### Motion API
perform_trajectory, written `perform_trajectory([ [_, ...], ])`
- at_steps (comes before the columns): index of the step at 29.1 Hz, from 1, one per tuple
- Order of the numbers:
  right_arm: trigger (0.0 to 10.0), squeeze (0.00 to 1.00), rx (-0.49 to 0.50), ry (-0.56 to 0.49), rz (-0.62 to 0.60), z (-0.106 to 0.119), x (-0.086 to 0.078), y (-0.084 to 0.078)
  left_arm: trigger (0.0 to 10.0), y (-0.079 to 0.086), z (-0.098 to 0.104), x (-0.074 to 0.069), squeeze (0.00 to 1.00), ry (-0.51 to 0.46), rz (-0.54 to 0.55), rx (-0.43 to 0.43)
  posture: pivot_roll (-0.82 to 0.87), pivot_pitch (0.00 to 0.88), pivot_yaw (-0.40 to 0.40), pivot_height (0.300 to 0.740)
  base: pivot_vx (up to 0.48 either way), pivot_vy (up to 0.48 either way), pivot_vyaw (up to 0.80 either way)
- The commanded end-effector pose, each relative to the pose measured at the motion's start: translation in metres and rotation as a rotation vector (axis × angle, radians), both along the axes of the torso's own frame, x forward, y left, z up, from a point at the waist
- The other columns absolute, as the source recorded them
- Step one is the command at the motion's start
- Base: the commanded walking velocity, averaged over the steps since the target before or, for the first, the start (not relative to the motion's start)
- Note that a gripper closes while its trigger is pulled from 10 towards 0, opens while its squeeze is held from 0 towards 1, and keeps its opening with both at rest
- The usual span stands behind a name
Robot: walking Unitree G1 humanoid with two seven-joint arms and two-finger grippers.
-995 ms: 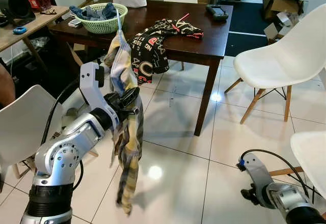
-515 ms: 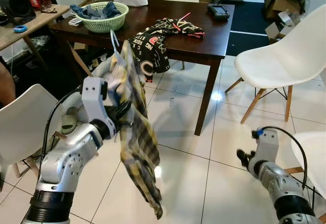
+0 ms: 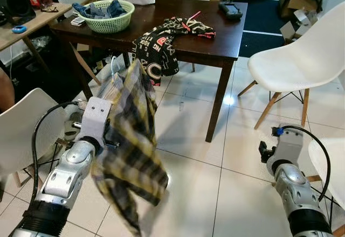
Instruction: Hang hanger
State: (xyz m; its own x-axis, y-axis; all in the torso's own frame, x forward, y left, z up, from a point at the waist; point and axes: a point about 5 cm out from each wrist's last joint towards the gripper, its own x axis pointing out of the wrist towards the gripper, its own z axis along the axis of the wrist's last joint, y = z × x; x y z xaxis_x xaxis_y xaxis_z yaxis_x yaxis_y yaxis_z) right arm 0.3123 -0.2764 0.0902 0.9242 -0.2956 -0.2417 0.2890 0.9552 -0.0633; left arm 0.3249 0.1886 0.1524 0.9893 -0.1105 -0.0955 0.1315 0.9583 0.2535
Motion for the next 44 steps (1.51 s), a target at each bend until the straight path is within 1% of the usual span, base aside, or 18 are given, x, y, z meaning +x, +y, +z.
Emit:
perform_trajectory([
  [1,10.0,0.0,-0.004,-0.016,0.044,0.0,-0.001,0.008,10.0,-0.009,0.011,-0.001,0.0,-0.074,-0.067,-0.01,-0.09,0.148,0.053,0.74,0.0,0.0,0.0],
  [3,10.0,0.0,-0.004,-0.016,0.044,0.0,-0.001,0.008,10.0,-0.009,0.011,-0.001,0.0,-0.074,-0.067,-0.01,-0.09,0.148,0.053,0.74,0.0,0.0,0.0],
  [5,10.0,0.0,0.024,-0.057,0.109,0.003,-0.001,0.016,10.0,-0.021,0.01,-0.003,0.0,-0.076,-0.143,-0.065,-0.09,0.146,0.051,0.74,0.0,0.0,0.0],
  [8,10.0,0.0,-0.018,-0.018,0.098,0.001,0.0,0.017,10.0,-0.028,0.01,-0.004,0.0,-0.081,-0.173,-0.109,-0.09,0.145,0.049,0.74,0.0,0.0,-0.28],
  [10,10.0,0.0,-0.011,0.015,0.056,-0.003,0.0,0.014,10.0,-0.031,0.009,-0.003,0.0,-0.09,-0.175,-0.113,-0.09,0.143,0.049,0.74,0.0,0.0,-0.77],
  [14,10.0,0.0,-0.01,0.023,0.046,-0.004,0.0,0.013,10.0,-0.035,0.009,-0.003,0.0,-0.098,-0.18,-0.115,-0.09,0.14,0.047,0.74,0.0,0.0,-0.77],
  [26,10.0,0.0,-0.013,0.024,0.075,-0.002,0.001,0.018,10.0,-0.043,0.004,-0.001,0.0,-0.088,-0.196,-0.118,-0.09,0.135,0.043,0.74,0.0,0.0,-0.77],
  [28,10.0,0.0,-0.018,0.022,0.091,0.0,0.002,0.02,10.0,-0.045,0.002,-0.002,0.0,-0.082,-0.203,-0.122,-0.09,0.133,0.043,0.74,0.0,0.0,-0.77],
  [30,10.0,0.0,-0.012,-0.015,0.162,0.006,0.007,0.028,10.0,-0.05,0.001,-0.002,0.0,-0.063,-0.231,-0.134,-0.09,0.132,0.042,0.74,0.0,0.0,-0.77],
  [34,10.0,0.0,0.007,-0.056,0.206,0.013,0.01,0.031,10.0,-0.049,0.0,-0.002,0.0,-0.028,-0.261,-0.156,-0.09,0.131,0.043,0.74,0.0,0.0,-0.77],
  [36,10.0,0.0,0.022,-0.09,0.239,0.019,0.012,0.034,10.0,-0.051,-0.002,-0.005,0.0,0.013,-0.34,-0.155,-0.09,0.129,0.043,0.74,0.0,0.0,-0.77],
  [37,10.0,0.0,0.022,-0.09,0.239,0.019,0.012,0.034,10.0,-0.051,-0.002,-0.005,0.0,0.013,-0.34,-0.155,-0.09,0.129,0.043,0.74,0.0,0.0,-0.77],
  [39,10.0,0.0,0.021,-0.126,0.274,0.027,0.013,0.037,10.0,-0.053,-0.005,-0.017,0.0,0.083,-0.521,-0.092,-0.09,0.126,0.043,0.74,0.0,0.0,-0.77],
  [40,10.0,0.0,0.021,-0.126,0.274,0.027,0.013,0.037,10.0,-0.053,-0.005,-0.017,0.0,0.083,-0.521,-0.092,-0.09,0.126,0.043,0.74,0.0,0.0,-0.77],
  [41,10.0,0.0,0.013,-0.136,0.285,0.029,0.014,0.038,10.0,-0.052,-0.007,-0.023,0.0,0.122,-0.599,-0.066,-0.09,0.123,0.044,0.74,0.0,0.0,-0.77],
  [42,10.0,0.0,0.013,-0.136,0.285,0.029,0.014,0.038,10.0,-0.052,-0.007,-0.023,0.0,0.122,-0.599,-0.066,-0.09,0.123,0.044,0.74,0.0,0.0,-0.77],
  [43,10.0,0.0,0.013,-0.144,0.293,0.031,0.014,0.038,10.0,-0.048,-0.007,-0.028,0.0,0.153,-0.662,-0.031,-0.08,0.121,0.044,0.74,0.0,0.0,-0.76],
  [44,10.0,0.0,0.013,-0.144,0.293,0.031,0.014,0.038,10.0,-0.048,-0.007,-0.028,0.0,0.153,-0.662,-0.031,-0.08,0.121,0.044,0.74,0.0,0.0,-0.76],
])
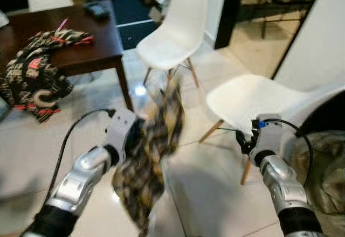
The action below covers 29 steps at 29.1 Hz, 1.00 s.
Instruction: Hang hanger
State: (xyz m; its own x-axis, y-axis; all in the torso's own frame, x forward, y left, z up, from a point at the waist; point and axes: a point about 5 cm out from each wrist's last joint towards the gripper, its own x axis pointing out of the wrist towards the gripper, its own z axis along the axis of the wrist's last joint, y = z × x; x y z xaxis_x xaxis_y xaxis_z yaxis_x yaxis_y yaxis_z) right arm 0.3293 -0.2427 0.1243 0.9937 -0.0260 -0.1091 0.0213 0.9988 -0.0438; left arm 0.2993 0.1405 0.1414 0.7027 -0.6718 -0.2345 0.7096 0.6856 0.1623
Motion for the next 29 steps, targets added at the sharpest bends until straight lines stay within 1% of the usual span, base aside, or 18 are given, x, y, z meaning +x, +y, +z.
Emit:
perform_trajectory([
  [1,10.0,0.0,0.014,-0.009,0.014,-0.002,-0.002,0.003,10.0,0.008,0.006,-0.005,0.0,-0.001,-0.053,0.02,-0.08,0.119,0.043,0.74,0.0,0.0,-0.77],
  [2,10.0,0.0,0.014,-0.009,0.014,-0.002,-0.002,0.003,10.0,0.008,0.006,-0.005,0.0,-0.001,-0.053,0.02,-0.08,0.119,0.043,0.74,0.0,0.0,-0.77],
  [3,10.0,0.0,0.014,-0.009,0.013,-0.002,-0.002,0.002,10.0,0.018,0.009,-0.004,0.0,0.003,-0.057,0.059,-0.08,0.119,0.043,0.74,0.0,0.0,-0.76],
  [4,10.0,0.0,0.014,-0.009,0.013,-0.002,-0.002,0.002,10.0,0.018,0.009,-0.004,0.0,0.003,-0.057,0.059,-0.08,0.119,0.043,0.74,0.0,0.0,-0.76],
  [5,10.0,0.0,0.012,-0.012,0.014,-0.001,-0.001,0.002,10.0,0.026,0.012,-0.005,0.0,0.009,-0.075,0.092,-0.07,0.115,0.044,0.74,0.0,0.0,0.0],
  [6,10.0,0.0,0.012,-0.012,0.014,-0.001,-0.001,0.002,10.0,0.026,0.012,-0.005,0.0,0.009,-0.075,0.092,-0.07,0.115,0.044,0.74,0.0,0.0,0.0],
  [8,10.0,0.0,0.008,-0.019,0.022,0.0,-0.001,0.002,10.0,0.038,0.017,-0.012,0.0,0.03,-0.15,0.146,-0.08,0.112,0.045,0.74,0.0,0.0,0.0],
  [9,10.0,0.0,0.008,-0.019,0.022,0.0,-0.001,0.002,10.0,0.038,0.017,-0.012,0.0,0.03,-0.15,0.146,-0.08,0.112,0.045,0.74,0.0,0.0,0.0],
  [12,10.0,0.0,0.003,-0.023,0.027,0.001,-0.002,0.001,10.0,0.044,0.021,-0.02,0.0,0.056,-0.223,0.188,-0.08,0.112,0.045,0.74,0.0,0.0,0.0],
  [14,10.0,0.0,-0.009,-0.027,0.009,0.003,-0.002,-0.005,10.0,0.052,0.024,-0.025,0.0,0.072,-0.279,0.251,-0.08,0.114,0.045,0.74,0.0,0.0,0.0],
  [17,10.0,0.0,-0.009,-0.031,-0.005,0.004,-0.003,-0.011,10.0,0.064,0.027,-0.026,0.0,0.072,-0.295,0.333,-0.07,0.118,0.048,0.74,0.0,0.0,0.0],
  [19,10.0,0.0,-0.009,-0.031,-0.005,0.004,-0.003,-0.011,10.0,0.064,0.027,-0.026,0.0,0.072,-0.295,0.333,-0.07,0.118,0.048,0.74,0.0,0.0,0.0],
  [20,10.0,0.0,-0.008,-0.032,-0.007,0.004,-0.003,-0.012,10.0,0.069,0.029,-0.025,0.0,0.039,-0.303,0.377,-0.07,0.118,0.048,0.74,0.0,0.0,0.0],
  [22,10.0,0.0,0.0,-0.036,0.009,0.006,-0.003,-0.015,10.0,0.075,0.033,-0.024,0.0,-0.047,-0.338,0.421,-0.07,0.12,0.047,0.74,0.0,0.0,0.0],
  [25,10.0,0.0,0.004,-0.039,0.017,0.007,-0.003,-0.016,10.0,0.076,0.035,-0.025,0.0,-0.076,-0.355,0.428,-0.07,0.12,0.047,0.74,0.0,0.0,0.0],
  [27,10.0,0.0,0.006,-0.037,0.083,0.009,-0.004,-0.015,10.0,0.081,0.038,-0.025,0.0,-0.088,-0.403,0.459,-0.07,0.123,0.047,0.74,0.0,0.0,0.0],
  [28,10.0,0.0,-0.001,-0.029,0.152,0.01,-0.005,-0.012,10.0,0.084,0.04,-0.024,0.0,-0.089,-0.421,0.461,-0.07,0.123,0.047,0.74,0.0,0.0,0.0],
  [29,10.0,0.0,-0.001,-0.029,0.152,0.01,-0.005,-0.012,10.0,0.084,0.04,-0.024,0.0,-0.089,-0.421,0.461,-0.07,0.123,0.047,0.74,0.0,0.0,0.0],
])
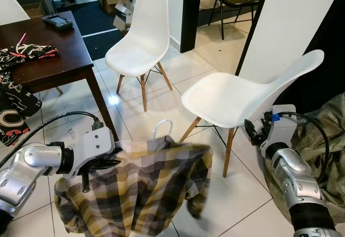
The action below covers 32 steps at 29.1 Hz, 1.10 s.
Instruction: Hang hanger
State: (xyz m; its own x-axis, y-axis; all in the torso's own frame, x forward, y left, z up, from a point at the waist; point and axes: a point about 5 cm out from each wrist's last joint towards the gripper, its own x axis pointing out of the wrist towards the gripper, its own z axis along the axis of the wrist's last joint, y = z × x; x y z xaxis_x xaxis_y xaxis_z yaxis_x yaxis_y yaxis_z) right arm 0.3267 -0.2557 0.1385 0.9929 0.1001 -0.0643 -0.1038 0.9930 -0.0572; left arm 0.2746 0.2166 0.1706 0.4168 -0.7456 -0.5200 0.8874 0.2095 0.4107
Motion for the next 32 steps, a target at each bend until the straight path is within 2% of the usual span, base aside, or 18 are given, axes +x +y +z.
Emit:
perform_trajectory([
  [1,10.0,0.0,0.009,0.017,0.025,-0.005,-0.002,0.001,10.0,0.007,0.011,0.001,0.0,-0.036,-0.006,0.019,-0.07,0.123,0.047,0.74,0.0,0.0,0.0],
  [3,10.0,0.0,0.003,0.023,0.073,-0.004,-0.004,0.004,10.0,0.009,0.012,0.002,0.0,-0.034,-0.018,0.019,-0.07,0.123,0.047,0.74,0.0,0.0,0.0],
  [5,10.0,0.0,0.011,0.041,0.149,-0.006,-0.007,0.008,10.0,0.007,0.017,0.005,0.0,-0.013,-0.04,-0.033,-0.07,0.124,0.049,0.74,0.0,0.0,-0.39],
  [6,10.0,0.0,0.011,0.041,0.149,-0.006,-0.007,0.008,10.0,0.007,0.017,0.005,0.0,-0.013,-0.04,-0.033,-0.07,0.124,0.049,0.74,0.0,0.0,-0.78],
  [7,10.0,0.0,0.015,0.043,0.173,-0.007,-0.008,0.01,10.0,0.004,0.019,0.005,0.0,0.02,-0.061,-0.078,-0.07,0.124,0.049,0.74,0.0,0.0,-0.77],
  [10,10.0,0.0,0.014,0.044,0.191,-0.007,-0.009,0.011,10.0,0.002,0.021,0.004,0.0,0.054,-0.083,-0.111,-0.07,0.124,0.049,0.74,0.0,0.0,-0.77],
  [12,10.0,0.0,0.018,0.041,0.236,-0.005,-0.012,0.012,10.0,0.003,0.025,0.001,0.0,0.111,-0.143,-0.145,-0.07,0.124,0.049,0.74,0.0,0.0,-0.77],
  [17,10.0,0.0,0.016,0.04,0.284,-0.003,-0.015,0.011,10.0,0.011,0.029,0.001,0.0,0.131,-0.188,-0.134,-0.07,0.125,0.046,0.74,0.0,0.0,-0.77],
  [19,10.0,0.0,0.015,0.037,0.307,0.0,-0.017,0.008,10.0,0.027,0.033,0.009,0.0,0.084,-0.148,-0.066,-0.07,0.125,0.047,0.74,0.0,0.0,-0.68],
  [20,10.0,0.0,0.015,0.037,0.307,0.0,-0.017,0.008,10.0,0.027,0.033,0.009,0.0,0.084,-0.148,-0.066,-0.07,0.125,0.047,0.74,0.0,0.0,-0.68],
  [22,10.0,0.0,0.013,0.033,0.303,0.001,-0.017,0.006,10.0,0.036,0.038,0.019,0.0,0.031,-0.084,-0.039,-0.07,0.125,0.047,0.74,0.0,0.0,-0.68],
  [23,10.0,0.0,0.013,0.033,0.303,0.001,-0.017,0.006,10.0,0.036,0.038,0.019,0.0,0.031,-0.084,-0.039,-0.07,0.125,0.047,0.74,0.0,0.0,-0.68],
  [25,10.0,0.0,0.019,0.029,0.262,0.002,-0.017,0.001,10.0,0.044,0.042,0.026,0.0,-0.03,-0.02,-0.031,-0.07,0.127,0.049,0.74,0.0,0.0,0.0],
  [28,10.0,0.0,0.018,0.029,0.236,0.001,-0.016,-0.002,10.0,0.047,0.044,0.028,0.0,-0.05,0.006,-0.035,-0.07,0.128,0.049,0.74,0.0,0.0,0.0],
  [29,10.0,0.0,0.059,0.009,0.188,0.003,-0.014,-0.006,10.0,0.047,0.048,0.031,0.0,-0.091,0.039,-0.047,-0.07,0.129,0.047,0.74,0.0,0.0,0.0],
  [31,10.0,0.0,0.059,0.009,0.188,0.003,-0.014,-0.006,10.0,0.047,0.048,0.031,0.0,-0.091,0.039,-0.047,-0.07,0.129,0.047,0.74,0.0,0.0,0.0],
  [32,10.0,0.0,0.135,-0.024,0.161,0.007,-0.014,-0.008,10.0,0.047,0.055,0.035,0.0,-0.146,0.075,-0.08,-0.07,0.131,0.049,0.74,0.0,0.0,0.0],
])
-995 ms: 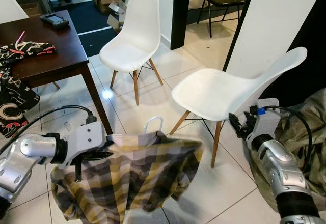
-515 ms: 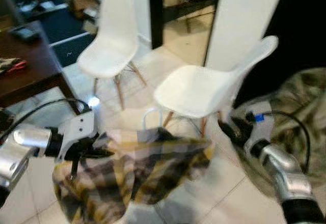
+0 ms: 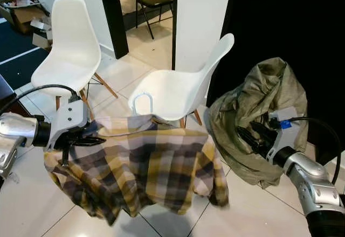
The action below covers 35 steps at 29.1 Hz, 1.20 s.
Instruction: Hang hanger
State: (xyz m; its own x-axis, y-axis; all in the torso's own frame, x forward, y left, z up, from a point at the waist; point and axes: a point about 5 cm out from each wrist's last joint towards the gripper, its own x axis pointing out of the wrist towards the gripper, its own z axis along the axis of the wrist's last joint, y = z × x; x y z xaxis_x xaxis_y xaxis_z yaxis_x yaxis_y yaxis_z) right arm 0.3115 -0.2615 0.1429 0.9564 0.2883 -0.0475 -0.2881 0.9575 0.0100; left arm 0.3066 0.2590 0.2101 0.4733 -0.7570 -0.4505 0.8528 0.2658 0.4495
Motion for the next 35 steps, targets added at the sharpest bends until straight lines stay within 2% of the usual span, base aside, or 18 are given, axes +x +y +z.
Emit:
perform_trajectory([
  [1,10.0,0.0,0.067,-0.013,-0.028,0.002,0.002,-0.002,10.0,0.005,0.016,0.003,0.0,-0.085,0.041,-0.023,-0.07,0.131,0.049,0.74,0.0,0.0,0.0],
  [3,10.0,0.0,0.067,-0.013,-0.028,0.002,0.002,-0.002,10.0,0.005,0.016,0.003,0.0,-0.085,0.041,-0.023,-0.07,0.131,0.049,0.74,0.0,0.0,0.0],
  [4,10.0,0.0,0.167,-0.056,0.038,0.009,-0.001,0.007,10.0,0.002,0.028,0.007,0.0,-0.151,0.065,-0.104,-0.07,0.132,0.048,0.74,0.0,0.0,0.0],
  [5,10.0,0.0,0.167,-0.056,0.038,0.009,-0.001,0.007,10.0,0.002,0.028,0.007,0.0,-0.151,0.065,-0.104,-0.07,0.132,0.048,0.74,0.0,0.0,0.0],
  [6,10.0,0.94,0.229,-0.101,0.132,0.015,-0.004,0.021,10.0,-0.001,0.042,0.007,0.0,-0.203,0.049,-0.197,-0.07,0.129,0.046,0.74,0.0,0.0,0.0],
  [10,10.0,0.94,0.229,-0.101,0.132,0.015,-0.004,0.021,10.0,-0.001,0.042,0.007,0.0,-0.203,0.049,-0.197,-0.07,0.129,0.046,0.74,0.0,0.0,0.0],
  [11,10.0,1.0,0.298,-0.149,0.218,0.023,-0.008,0.035,10.0,-0.004,0.054,0.005,0.0,-0.235,0.021,-0.271,-0.07,0.128,0.043,0.74,0.0,0.0,0.0],
  [14,10.0,1.0,0.298,-0.149,0.218,0.023,-0.008,0.035,10.0,-0.004,0.054,0.005,0.0,-0.235,0.021,-0.271,-0.07,0.128,0.043,0.74,0.0,0.0,0.0],
  [15,10.0,1.0,0.331,-0.207,0.309,0.035,-0.008,0.05,10.0,-0.002,0.075,0.0,0.0,-0.255,-0.024,-0.363,-0.06,0.12,0.043,0.74,0.0,0.0,0.0],
  [18,10.0,1.0,0.331,-0.207,0.309,0.035,-0.008,0.05,10.0,-0.002,0.075,0.0,0.0,-0.255,-0.024,-0.363,-0.06,0.12,0.043,0.74,0.0,0.0,0.0],
  [19,10.0,1.0,0.277,-0.24,0.35,0.042,-0.005,0.064,10.0,-0.001,0.093,-0.006,0.0,-0.26,-0.08,-0.425,-0.06,0.114,0.044,0.74,0.0,0.0,0.0],
  [22,10.0,1.0,0.277,-0.24,0.35,0.042,-0.005,0.064,10.0,-0.001,0.093,-0.006,0.0,-0.26,-0.08,-0.425,-0.06,0.114,0.044,0.74,0.0,0.0,0.0],
  [23,10.0,0.0,0.213,-0.28,0.338,0.05,0.002,0.069,10.0,-0.002,0.104,-0.011,0.0,-0.252,-0.135,-0.438,-0.05,0.108,0.041,0.74,0.0,0.0,0.0],
  [27,10.0,0.0,0.213,-0.28,0.338,0.05,0.002,0.069,10.0,-0.002,0.104,-0.011,0.0,-0.252,-0.135,-0.438,-0.05,0.108,0.041,0.74,0.0,0.0,0.0],
  [28,10.0,0.0,0.112,-0.314,0.306,0.057,0.009,0.069,10.0,-0.002,0.109,-0.014,0.0,-0.243,-0.169,-0.433,-0.04,0.103,0.041,0.74,0.0,0.0,0.0],
  [30,10.0,0.0,0.014,-0.352,0.255,0.066,0.015,0.064,10.0,-0.004,0.109,-0.016,0.0,-0.233,-0.187,-0.416,-0.04,0.106,0.044,0.74,0.0,0.0,0.0],
  [34,10.0,0.0,-0.046,-0.389,0.204,0.075,0.018,0.058,10.0,-0.005,0.109,-0.017,0.0,-0.23,-0.193,-0.404,-0.04,0.109,0.047,0.74,0.0,0.0,0.0],
  [35,10.0,0.0,-0.06,-0.425,0.149,0.085,0.02,0.048,10.0,-0.006,0.109,-0.017,0.0,-0.229,-0.196,-0.396,-0.04,0.111,0.049,0.74,0.0,0.0,0.0],
])
